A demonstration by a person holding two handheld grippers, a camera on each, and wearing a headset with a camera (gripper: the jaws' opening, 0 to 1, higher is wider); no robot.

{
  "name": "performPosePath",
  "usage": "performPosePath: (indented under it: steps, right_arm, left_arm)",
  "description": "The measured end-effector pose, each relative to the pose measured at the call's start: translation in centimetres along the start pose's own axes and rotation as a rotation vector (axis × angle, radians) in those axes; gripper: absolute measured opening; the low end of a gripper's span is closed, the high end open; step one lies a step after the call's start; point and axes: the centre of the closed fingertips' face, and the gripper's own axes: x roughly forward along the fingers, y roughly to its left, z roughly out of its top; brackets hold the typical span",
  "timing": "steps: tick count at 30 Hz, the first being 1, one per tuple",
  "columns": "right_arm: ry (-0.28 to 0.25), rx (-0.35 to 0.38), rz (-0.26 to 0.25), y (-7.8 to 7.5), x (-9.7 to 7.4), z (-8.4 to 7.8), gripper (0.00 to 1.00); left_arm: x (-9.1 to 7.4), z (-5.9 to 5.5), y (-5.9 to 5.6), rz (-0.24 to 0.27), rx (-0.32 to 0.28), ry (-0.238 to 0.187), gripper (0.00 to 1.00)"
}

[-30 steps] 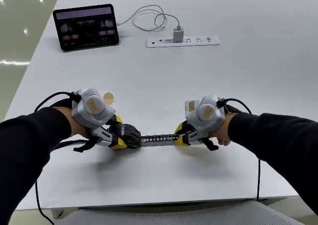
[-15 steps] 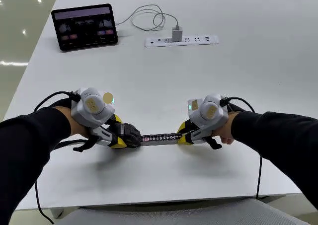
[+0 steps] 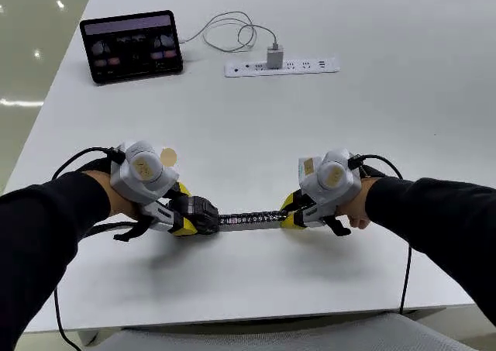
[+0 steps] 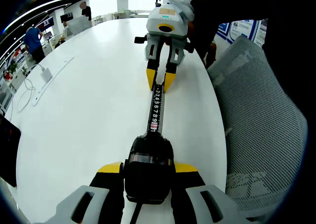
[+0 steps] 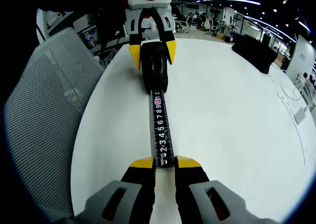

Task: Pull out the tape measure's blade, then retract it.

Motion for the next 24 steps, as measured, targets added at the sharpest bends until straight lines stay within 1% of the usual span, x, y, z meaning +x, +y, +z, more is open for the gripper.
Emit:
performPosePath:
  steps: [11,24]
  right_arm:
    - [0.001,0.007,-0.001,-0.2,-0.4,-0.4,0.09]
    - [0.010,0.018,-0.009,-0.3,-1.1,-1.4,0.09]
  left_arm:
    - [-0.1,0.1,-0.2,-0.004,-0.004,-0.001,0.32]
    - [-0.1,0.1,-0.1,-0.005,-0.003,0.002,0.32]
